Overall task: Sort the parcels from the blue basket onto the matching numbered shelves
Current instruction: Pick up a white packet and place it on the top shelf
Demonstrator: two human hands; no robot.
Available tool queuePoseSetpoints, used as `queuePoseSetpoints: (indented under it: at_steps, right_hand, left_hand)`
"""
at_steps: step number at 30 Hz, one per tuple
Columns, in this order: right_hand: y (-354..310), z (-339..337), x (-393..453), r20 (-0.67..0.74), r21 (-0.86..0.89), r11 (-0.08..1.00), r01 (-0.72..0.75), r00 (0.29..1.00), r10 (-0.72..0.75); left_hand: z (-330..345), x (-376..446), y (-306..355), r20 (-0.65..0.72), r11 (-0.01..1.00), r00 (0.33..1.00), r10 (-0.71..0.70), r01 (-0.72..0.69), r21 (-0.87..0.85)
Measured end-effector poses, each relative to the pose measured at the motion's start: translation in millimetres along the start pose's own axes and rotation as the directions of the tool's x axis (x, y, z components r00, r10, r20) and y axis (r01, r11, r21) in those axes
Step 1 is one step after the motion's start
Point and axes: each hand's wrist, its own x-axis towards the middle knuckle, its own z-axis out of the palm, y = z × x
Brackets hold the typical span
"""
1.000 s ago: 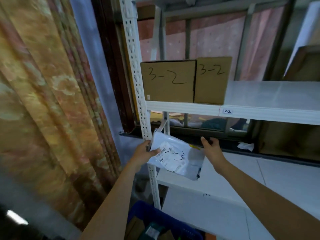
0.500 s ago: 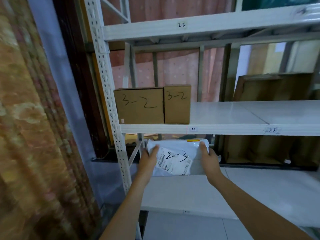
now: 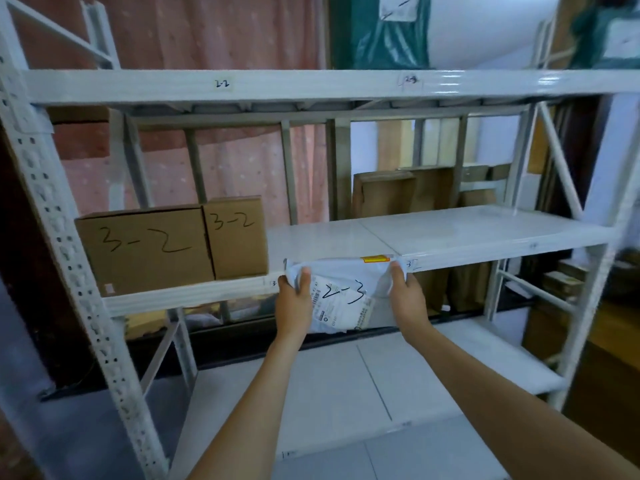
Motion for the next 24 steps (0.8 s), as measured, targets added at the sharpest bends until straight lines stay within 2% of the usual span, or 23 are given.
queuePoseSetpoints:
  at_steps: [7, 15, 24]
  right_hand:
    - [-20, -92, 49, -0.019, -0.076, 0.996, -0.037, 0.999, 0.036]
    - [-45, -172, 118, -0.023, -0.017, 1.0, -0.026, 0.999, 0.026]
    - [-132, -187, 153, 0.023, 0.044, 0.991, 0.126, 0.992, -0.127]
  left_hand:
    - [98, -11, 37, 0.06, 0.999, 0.998, 0.02, -0.022, 0.044]
    - [197, -14, 87, 0.093, 0.998, 0.993, 0.069, -0.07, 0.005]
    - [210, 18, 177, 0.015, 0.973, 0.975, 0.221, -0.22, -0.075]
